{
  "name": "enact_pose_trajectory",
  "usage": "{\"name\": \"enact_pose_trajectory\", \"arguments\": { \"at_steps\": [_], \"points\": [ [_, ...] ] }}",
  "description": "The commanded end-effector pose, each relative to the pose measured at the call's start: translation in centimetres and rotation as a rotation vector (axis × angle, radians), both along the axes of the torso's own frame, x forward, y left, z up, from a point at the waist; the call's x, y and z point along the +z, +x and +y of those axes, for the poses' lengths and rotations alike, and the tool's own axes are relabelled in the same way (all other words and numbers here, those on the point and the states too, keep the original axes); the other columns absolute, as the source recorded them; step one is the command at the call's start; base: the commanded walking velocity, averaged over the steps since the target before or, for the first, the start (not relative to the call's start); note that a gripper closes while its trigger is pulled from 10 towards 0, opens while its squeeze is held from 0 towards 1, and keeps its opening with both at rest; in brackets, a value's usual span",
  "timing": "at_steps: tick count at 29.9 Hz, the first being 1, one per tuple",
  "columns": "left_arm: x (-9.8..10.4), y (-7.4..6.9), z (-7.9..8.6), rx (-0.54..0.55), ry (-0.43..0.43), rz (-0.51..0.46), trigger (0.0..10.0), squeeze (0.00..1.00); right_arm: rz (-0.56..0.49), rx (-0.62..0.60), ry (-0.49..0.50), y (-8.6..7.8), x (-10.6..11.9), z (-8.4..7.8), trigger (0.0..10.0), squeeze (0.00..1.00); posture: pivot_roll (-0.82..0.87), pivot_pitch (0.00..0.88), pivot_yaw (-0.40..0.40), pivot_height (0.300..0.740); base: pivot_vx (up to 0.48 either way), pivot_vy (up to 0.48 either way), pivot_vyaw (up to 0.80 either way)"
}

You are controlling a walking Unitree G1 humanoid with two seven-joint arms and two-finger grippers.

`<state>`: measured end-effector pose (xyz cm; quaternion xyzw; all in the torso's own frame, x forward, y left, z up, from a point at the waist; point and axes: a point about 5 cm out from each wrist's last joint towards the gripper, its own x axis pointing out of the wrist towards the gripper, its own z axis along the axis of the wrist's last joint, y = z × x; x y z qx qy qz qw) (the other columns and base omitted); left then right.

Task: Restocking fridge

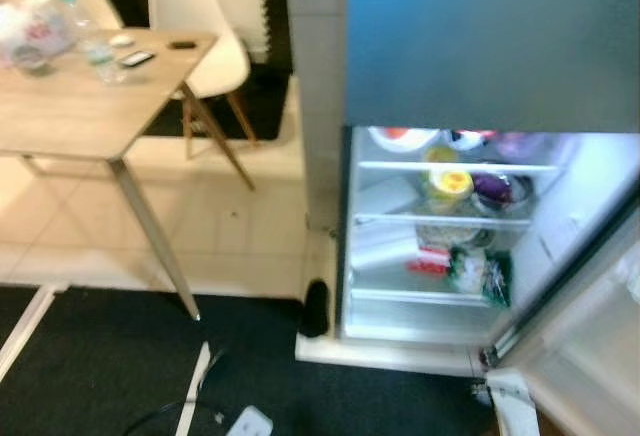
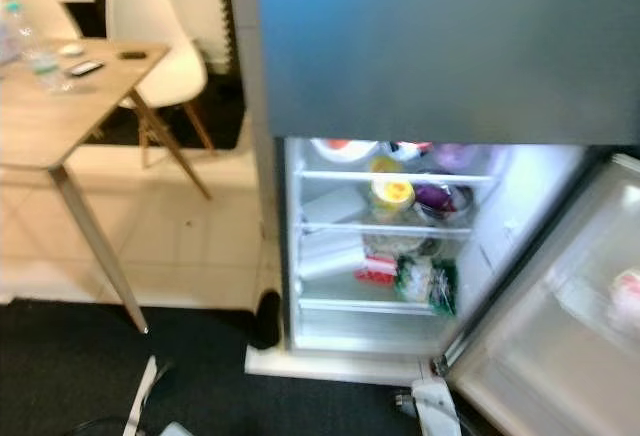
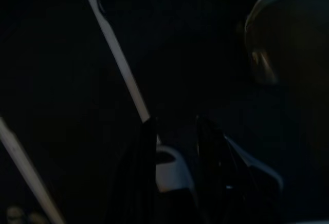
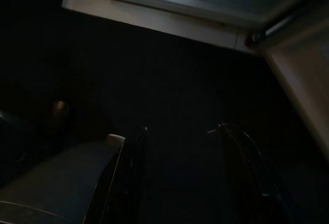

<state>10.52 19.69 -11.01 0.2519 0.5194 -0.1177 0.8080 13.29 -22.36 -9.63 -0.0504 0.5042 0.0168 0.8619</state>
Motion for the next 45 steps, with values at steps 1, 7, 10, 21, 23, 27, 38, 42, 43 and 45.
{"name": "enact_pose_trajectory", "arguments": {
  "at_steps": [1, 7, 10, 21, 23, 27, 38, 42, 43, 45],
  "points": [
    [-0.05, 0.06, -0.51, -0.016, -0.014, 0.002, 10.0, 0.24, 0.008, 0.008, -0.007, -0.32, -0.11, 0.00, 10.0, 0.00, 0.01, 0.000, -0.054, 0.740, 0.000, 0.000, 0.80],
    [-0.05, 0.09, -0.54, -0.016, -0.015, 0.002, 10.0, 0.24, 0.009, 0.010, -0.009, -0.32, -0.10, -0.05, 10.0, 0.00, 0.01, 0.000, -0.056, 0.740, 0.000, 0.000, 0.80],
    [-0.05, 0.10, -0.56, -0.016, -0.015, 0.002, 10.0, 0.24, 0.009, 0.011, -0.010, -0.34, -0.10, -0.07, 10.0, 0.00, 0.01, 0.000, -0.056, 0.740, 0.000, 0.000, 0.80],
    [-0.06, 0.07, -0.60, -0.015, -0.017, 0.003, 10.0, 0.25, 0.011, 0.013, -0.011, -0.47, -0.13, -0.12, 10.0, 0.00, 0.01, 0.000, -0.058, 0.740, 0.000, 0.000, 0.80],
    [-0.07, 0.06, -0.62, -0.015, -0.017, 0.003, 10.0, 0.25, 0.012, 0.013, -0.011, -0.48, -0.12, -0.15, 10.0, 0.00, 0.01, 0.000, -0.061, 0.740, 0.000, 0.000, 0.80],
    [-0.07, 0.05, -0.63, -0.014, -0.017, 0.003, 10.0, 0.25, 0.012, 0.014, -0.012, -0.47, -0.12, -0.15, 10.0, 0.00, 0.01, 0.000, -0.061, 0.740, 0.000, 0.000, 0.80],
    [-0.08, 0.04, -0.67, -0.015, -0.018, 0.003, 10.0, 0.25, 0.012, 0.015, -0.012, -0.48, -0.12, -0.15, 10.0, 0.00, 0.01, 0.000, -0.062, 0.740, 0.000, 0.000, 0.80],
    [-0.08, 0.04, -0.67, -0.016, -0.018, 0.003, 10.0, 0.25, 0.013, 0.015, -0.012, -0.51, -0.13, -0.15, 10.0, 0.00, 0.01, 0.000, -0.062, 0.740, 0.000, 0.000, 0.80],
    [-0.08, 0.05, -0.67, -0.016, -0.018, 0.003, 10.0, 0.25, 0.013, 0.015, -0.013, -0.52, -0.14, -0.15, 10.0, 0.00, 0.01, 0.000, -0.062, 0.740, 0.000, 0.000, 0.80],
    [-0.08, 0.05, -0.67, -0.016, -0.018, 0.003, 10.0, 0.25, 0.013, 0.015, -0.013, -0.52, -0.14, -0.15, 10.0, 0.00, 0.00, 0.000, -0.062, 0.740, 0.000, 0.000, 0.80]
  ]
}}
